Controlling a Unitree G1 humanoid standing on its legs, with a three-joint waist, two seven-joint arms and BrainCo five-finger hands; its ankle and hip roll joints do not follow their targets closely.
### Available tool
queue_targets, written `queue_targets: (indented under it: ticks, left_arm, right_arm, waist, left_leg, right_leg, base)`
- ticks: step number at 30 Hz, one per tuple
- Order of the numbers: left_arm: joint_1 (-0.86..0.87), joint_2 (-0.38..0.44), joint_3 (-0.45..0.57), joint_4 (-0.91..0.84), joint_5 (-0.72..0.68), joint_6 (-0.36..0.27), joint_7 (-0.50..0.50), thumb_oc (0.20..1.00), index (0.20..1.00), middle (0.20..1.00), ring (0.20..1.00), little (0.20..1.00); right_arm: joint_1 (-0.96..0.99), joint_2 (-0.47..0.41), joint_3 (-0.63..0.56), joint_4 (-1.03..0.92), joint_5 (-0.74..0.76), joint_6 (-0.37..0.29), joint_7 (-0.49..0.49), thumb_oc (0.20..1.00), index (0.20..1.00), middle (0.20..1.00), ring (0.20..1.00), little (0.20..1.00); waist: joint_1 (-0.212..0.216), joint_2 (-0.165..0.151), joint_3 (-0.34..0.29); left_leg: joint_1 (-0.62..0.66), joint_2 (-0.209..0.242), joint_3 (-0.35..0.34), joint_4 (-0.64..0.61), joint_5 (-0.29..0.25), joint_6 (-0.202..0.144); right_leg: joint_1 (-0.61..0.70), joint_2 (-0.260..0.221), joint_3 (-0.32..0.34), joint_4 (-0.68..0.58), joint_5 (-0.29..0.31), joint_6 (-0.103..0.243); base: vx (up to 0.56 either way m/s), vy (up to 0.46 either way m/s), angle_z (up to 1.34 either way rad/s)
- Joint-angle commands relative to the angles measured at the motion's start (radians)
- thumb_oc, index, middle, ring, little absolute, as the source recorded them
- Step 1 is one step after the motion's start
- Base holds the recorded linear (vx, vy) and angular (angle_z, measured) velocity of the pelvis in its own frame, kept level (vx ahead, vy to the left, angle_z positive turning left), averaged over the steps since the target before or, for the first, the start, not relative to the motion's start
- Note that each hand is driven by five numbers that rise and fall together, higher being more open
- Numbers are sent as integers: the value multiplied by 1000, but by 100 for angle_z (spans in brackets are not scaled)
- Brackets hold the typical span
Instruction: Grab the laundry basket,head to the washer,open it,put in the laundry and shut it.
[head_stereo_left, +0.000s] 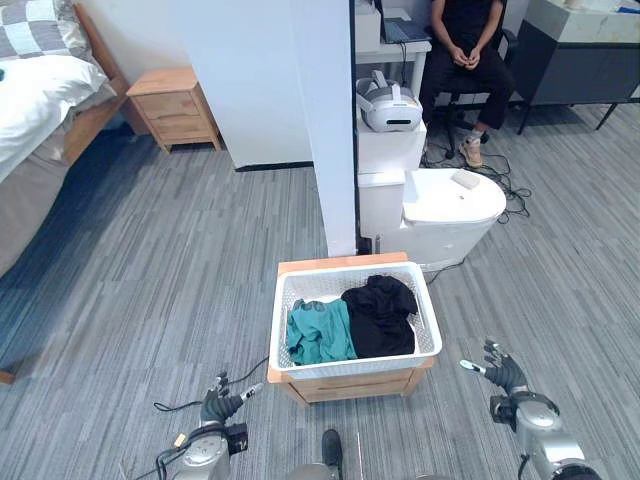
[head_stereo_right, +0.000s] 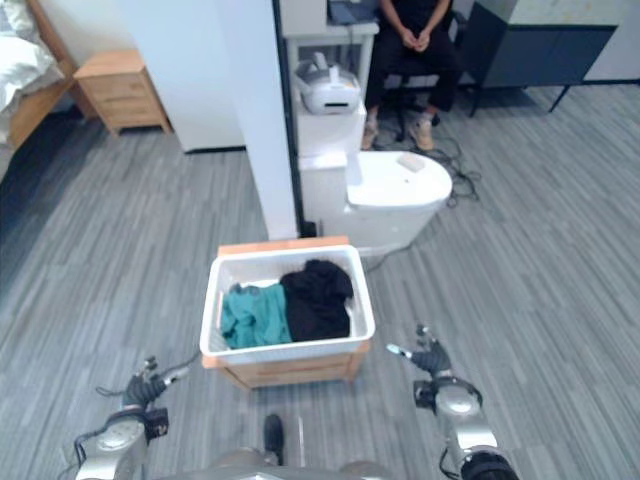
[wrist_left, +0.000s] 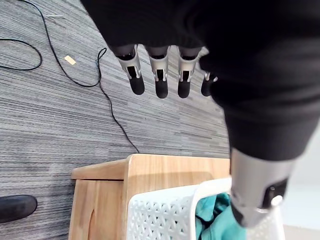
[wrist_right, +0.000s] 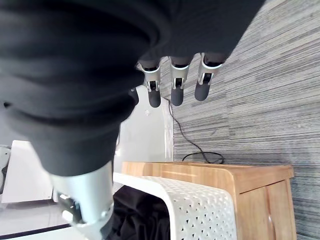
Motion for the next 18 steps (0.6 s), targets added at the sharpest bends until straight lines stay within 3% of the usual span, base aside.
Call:
queue_targets:
  ticks: [1,9,13,18]
  left_arm:
    - [-67,37,16,-15,-21,-37,49,1000,1000,1000,1000,1000]
    - [-262,51,-67,133,-1,-33,120,1000,1000,1000,1000,1000]
    - [-509,69,-157,290,-22,-43,192,1000,1000,1000,1000,1000]
    - [-673,66,-235,385,-27,-40,210,1000,1000,1000,1000,1000]
  right_arm:
    - [-107,-21,55,-45,-35,-33,-31,1000,1000,1000,1000,1000]
    - [-355,-4,175,43,-4,-15,-66,1000,1000,1000,1000,1000]
    - [-595,39,270,229,11,3,-127,1000,1000,1000,1000,1000]
    - [-735,79,307,366,39,17,-156,1000,1000,1000,1000,1000]
  waist:
    - [11,-40,17]
    - [1,-15,78]
    - [-7,-5,129]
    - [-10,-3,154]
  left_leg:
    - [123,-11,5,20,-125,-23]
    - [36,-10,12,12,-100,-23]
    - [-111,-11,25,25,-60,-23]
    - [-184,-12,22,40,-43,-24]
  right_leg:
    - [-108,-36,18,-126,219,65]
    - [-229,-36,29,-112,248,65]
    - [-408,-38,50,-45,278,62]
    - [-479,-41,59,-13,281,62]
  base:
    - [0,0,0]
    - [-167,14,-5]
    - [-240,17,-10]
    - [-98,9,-14]
